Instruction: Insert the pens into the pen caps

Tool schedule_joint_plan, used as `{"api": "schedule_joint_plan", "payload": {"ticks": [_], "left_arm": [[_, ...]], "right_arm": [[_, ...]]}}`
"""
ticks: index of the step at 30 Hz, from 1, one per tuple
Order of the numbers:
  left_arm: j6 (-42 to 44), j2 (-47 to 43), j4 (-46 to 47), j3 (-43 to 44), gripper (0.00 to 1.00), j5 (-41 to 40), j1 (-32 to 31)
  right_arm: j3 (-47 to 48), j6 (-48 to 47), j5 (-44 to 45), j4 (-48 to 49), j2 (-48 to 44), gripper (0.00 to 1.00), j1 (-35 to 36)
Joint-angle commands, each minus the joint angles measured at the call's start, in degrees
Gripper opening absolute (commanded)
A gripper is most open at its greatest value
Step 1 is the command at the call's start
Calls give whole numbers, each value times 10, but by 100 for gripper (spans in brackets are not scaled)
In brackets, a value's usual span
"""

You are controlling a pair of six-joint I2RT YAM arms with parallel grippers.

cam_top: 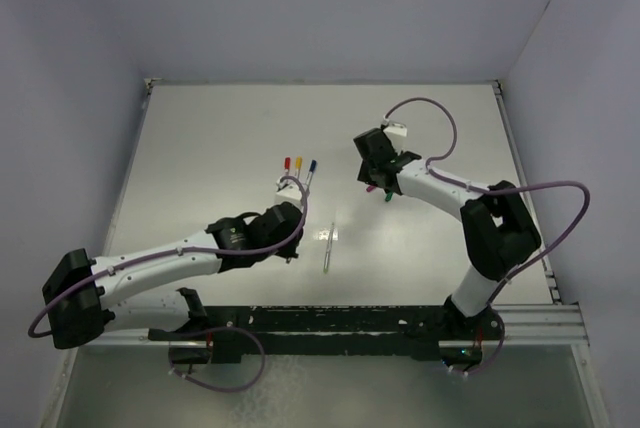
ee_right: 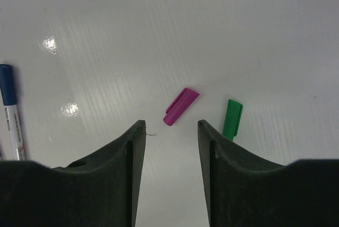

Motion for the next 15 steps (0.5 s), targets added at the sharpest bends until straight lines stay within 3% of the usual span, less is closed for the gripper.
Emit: {"api": "schedule_joint_plan", "payload": {"ticks": [1,15], "left_arm": [[12,-10,23,-10,0,-1,-1],[18,10,32,-10,0,4,-2]], "right_arm": [[25,6,-34,0,11,46,-16],[71,18,-70,-27,74,41,-38]]}}
